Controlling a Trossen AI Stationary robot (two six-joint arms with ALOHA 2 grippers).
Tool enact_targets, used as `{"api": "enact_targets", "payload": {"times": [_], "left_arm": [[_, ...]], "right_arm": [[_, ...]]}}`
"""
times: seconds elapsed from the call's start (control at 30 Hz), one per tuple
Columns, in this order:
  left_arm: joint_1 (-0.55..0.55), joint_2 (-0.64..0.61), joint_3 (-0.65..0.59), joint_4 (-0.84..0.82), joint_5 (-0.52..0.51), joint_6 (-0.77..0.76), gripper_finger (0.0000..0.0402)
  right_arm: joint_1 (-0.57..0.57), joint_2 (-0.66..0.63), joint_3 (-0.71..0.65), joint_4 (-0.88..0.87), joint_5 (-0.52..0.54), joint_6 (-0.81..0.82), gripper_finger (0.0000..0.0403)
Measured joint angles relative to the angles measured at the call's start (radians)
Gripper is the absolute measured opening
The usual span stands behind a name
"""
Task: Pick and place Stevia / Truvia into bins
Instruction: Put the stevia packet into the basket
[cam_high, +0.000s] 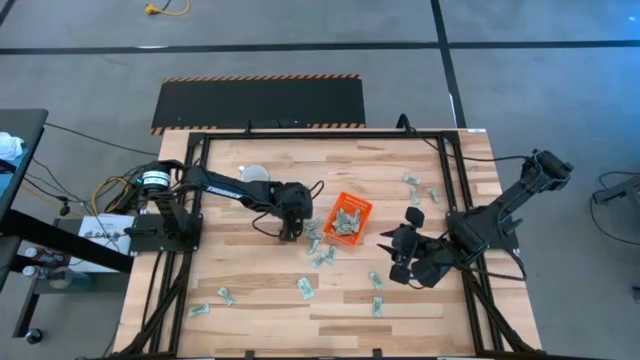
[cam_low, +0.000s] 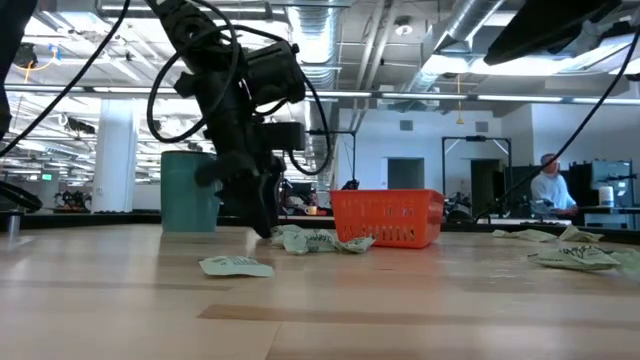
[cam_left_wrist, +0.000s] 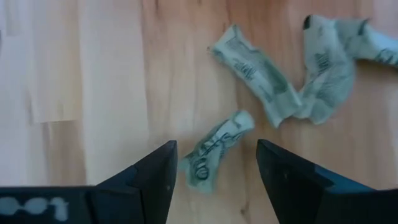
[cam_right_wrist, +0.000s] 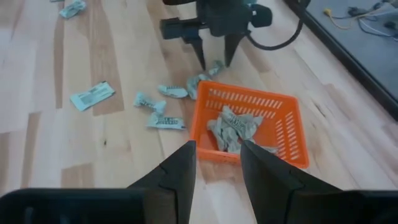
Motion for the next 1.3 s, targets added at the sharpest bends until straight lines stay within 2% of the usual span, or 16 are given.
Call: {"api": "enact_targets", "payload": {"times": [0.23,0.37,0.8,0.9,1.03,1.3], "left_arm": [[0.013,0.026,0.004,-0.015,0.037,-0.047,0.0209],[0.012,0.029,0.003,-0.014,0.037,-0.053,0.0188],[0.011,0.033,0.025,-0.044,0.013,-0.108,0.0010],[0.007,0.040,0.069,-0.116,-0.017,-0.124,0.0009],[-0.010,0.035,0.151,-0.205,-0.089,-0.129,0.0007],[-0.042,0.033,0.278,-0.313,-0.189,-0.113,0.0003]], "right_arm": [[0.000,0.000,0.000,-0.005,0.000,0.045,0.0118],[0.000,0.000,0.000,-0.011,-0.002,0.069,0.0118],[0.001,0.000,0.000,-0.016,-0.005,0.080,0.0118],[0.001,0.000,0.000,-0.028,-0.016,0.104,0.0118],[0.011,0.000,0.000,-0.104,-0.047,0.216,0.0118],[0.124,0.049,0.001,-0.233,-0.044,0.478,0.0118]]}}
